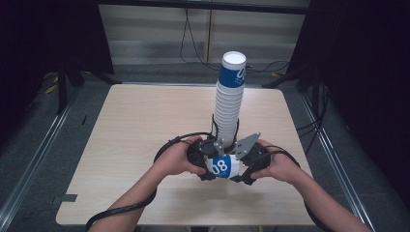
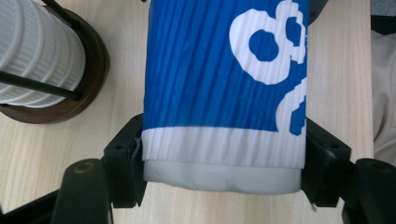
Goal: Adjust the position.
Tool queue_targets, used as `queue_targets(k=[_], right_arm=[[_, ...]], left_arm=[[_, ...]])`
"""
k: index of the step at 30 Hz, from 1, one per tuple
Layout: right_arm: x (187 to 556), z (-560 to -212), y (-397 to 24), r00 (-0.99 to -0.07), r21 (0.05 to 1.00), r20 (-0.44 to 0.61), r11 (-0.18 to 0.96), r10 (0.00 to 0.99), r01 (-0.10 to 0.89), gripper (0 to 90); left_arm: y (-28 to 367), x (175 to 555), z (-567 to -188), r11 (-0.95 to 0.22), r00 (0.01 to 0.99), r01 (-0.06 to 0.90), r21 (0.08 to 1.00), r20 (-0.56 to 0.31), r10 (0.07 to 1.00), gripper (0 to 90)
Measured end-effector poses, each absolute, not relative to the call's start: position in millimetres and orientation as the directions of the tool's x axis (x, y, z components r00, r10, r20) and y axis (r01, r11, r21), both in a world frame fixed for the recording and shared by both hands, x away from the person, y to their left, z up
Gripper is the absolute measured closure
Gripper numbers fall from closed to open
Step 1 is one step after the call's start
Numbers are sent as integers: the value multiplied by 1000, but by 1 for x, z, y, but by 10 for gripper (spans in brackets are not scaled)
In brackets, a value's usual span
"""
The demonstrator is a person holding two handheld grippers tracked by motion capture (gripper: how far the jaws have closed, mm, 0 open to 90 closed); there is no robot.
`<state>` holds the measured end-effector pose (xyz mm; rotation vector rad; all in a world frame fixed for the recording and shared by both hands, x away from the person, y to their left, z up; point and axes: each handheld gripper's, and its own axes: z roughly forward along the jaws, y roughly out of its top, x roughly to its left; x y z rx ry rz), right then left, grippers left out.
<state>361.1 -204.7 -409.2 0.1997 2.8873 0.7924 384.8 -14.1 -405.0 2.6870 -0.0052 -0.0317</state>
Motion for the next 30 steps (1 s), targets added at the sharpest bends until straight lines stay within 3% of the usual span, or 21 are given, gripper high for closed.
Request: queue_targets(k=[23, 30], right_arm=[[361, -403, -204, -982, 541, -111, 838, 152, 69, 170], [362, -406, -207, -975, 570, -71, 811, 210, 133, 125]], left_arm=[[-6, 385, -413, -877, 999, 14, 481, -33, -2, 302], [5, 388, -416, -832, 997, 59, 552, -75, 21, 299]])
